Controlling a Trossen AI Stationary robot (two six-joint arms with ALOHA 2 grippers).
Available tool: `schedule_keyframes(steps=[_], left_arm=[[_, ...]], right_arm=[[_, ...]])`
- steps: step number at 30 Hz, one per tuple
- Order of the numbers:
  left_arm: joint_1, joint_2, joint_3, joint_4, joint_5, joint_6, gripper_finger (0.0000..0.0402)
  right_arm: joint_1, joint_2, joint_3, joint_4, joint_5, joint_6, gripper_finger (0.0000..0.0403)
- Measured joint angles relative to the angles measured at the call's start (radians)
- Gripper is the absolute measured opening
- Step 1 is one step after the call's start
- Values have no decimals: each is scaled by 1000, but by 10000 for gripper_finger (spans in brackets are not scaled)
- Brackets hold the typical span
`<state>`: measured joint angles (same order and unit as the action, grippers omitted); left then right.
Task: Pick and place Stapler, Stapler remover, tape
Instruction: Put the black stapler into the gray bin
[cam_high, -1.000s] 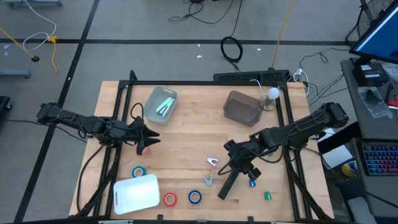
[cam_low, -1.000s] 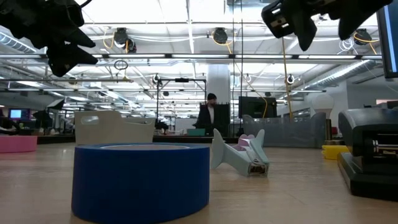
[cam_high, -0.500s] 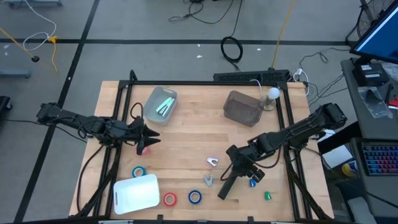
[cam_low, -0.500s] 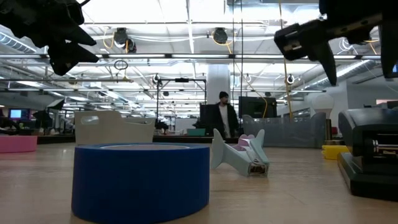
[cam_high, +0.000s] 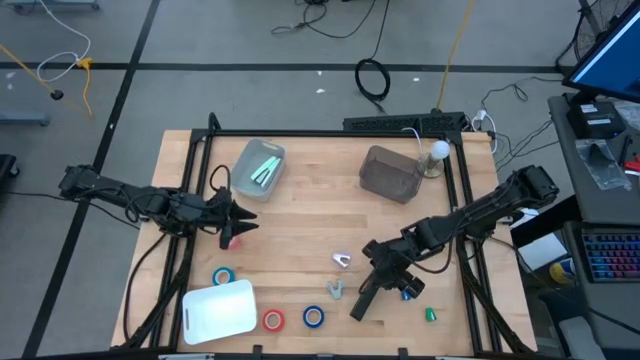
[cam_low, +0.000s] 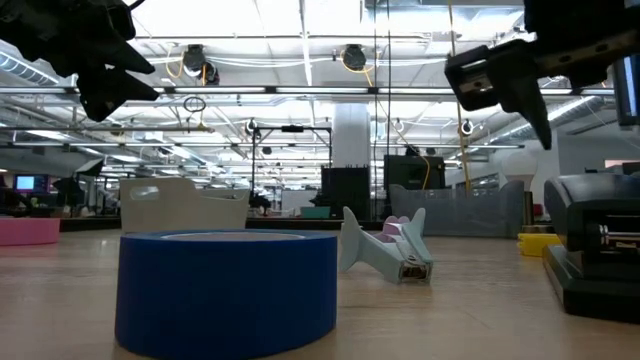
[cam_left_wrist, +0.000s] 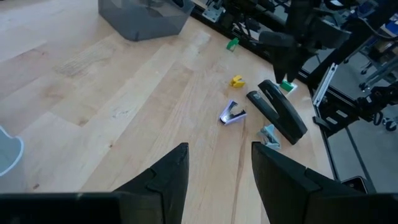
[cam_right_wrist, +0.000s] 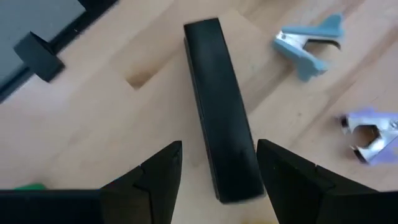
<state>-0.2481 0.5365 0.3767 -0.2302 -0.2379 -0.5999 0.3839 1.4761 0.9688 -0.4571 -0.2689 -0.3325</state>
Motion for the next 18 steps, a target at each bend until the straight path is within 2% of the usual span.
schedule_keyframes(steps=[13,18], left_arm=[[0,0,0,-5,-30,-2,175],[0,0,0,-3,-40,-4,175]], right_arm=[[11,79,-25,93,14,-37,204],[9,90,-26,91,86,-39,204]])
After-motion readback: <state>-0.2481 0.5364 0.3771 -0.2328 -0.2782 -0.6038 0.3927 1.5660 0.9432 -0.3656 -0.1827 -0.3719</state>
